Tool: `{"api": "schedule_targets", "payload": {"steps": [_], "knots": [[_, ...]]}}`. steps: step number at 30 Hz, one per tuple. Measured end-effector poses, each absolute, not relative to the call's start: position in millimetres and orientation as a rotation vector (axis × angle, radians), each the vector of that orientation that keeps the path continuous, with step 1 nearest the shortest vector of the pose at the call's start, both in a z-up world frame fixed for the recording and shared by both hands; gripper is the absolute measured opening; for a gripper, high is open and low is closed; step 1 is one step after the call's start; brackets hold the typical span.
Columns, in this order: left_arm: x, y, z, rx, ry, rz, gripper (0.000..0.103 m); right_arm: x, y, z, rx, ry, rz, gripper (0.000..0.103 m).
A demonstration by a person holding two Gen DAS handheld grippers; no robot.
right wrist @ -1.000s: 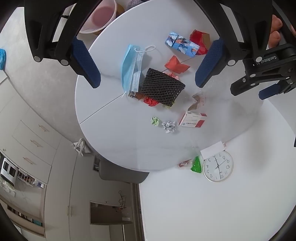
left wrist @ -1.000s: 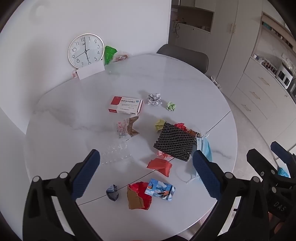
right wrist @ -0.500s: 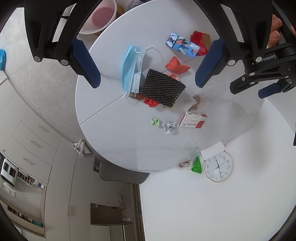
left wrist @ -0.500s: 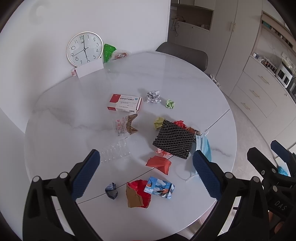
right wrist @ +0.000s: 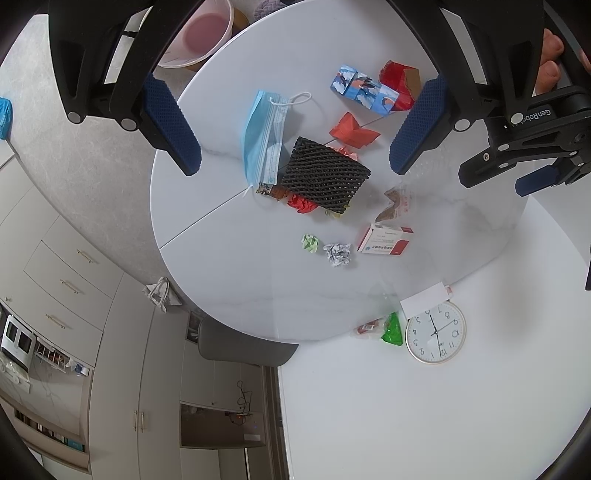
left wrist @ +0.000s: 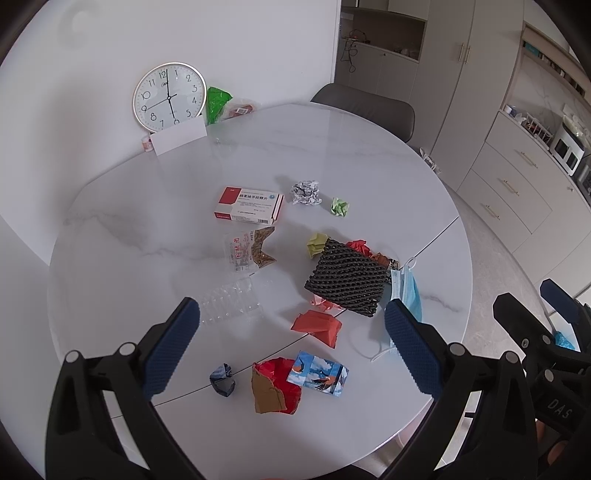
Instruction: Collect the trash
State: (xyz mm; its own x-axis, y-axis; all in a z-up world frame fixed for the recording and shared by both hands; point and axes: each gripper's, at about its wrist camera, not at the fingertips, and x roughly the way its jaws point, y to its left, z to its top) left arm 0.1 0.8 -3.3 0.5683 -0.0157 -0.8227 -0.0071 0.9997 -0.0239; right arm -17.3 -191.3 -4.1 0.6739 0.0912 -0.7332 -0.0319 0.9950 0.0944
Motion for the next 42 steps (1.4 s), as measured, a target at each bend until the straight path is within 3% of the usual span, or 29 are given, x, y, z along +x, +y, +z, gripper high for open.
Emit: {"api": "schedule_targets", "payload": {"steps": [42], "knots": [[-1.2, 1.1, -6.2, -0.029, 0.971, -0.004, 0.096, -20.1, -188.9, -7.3, 0.057, 0.844, 0.065, 0.101]]}}
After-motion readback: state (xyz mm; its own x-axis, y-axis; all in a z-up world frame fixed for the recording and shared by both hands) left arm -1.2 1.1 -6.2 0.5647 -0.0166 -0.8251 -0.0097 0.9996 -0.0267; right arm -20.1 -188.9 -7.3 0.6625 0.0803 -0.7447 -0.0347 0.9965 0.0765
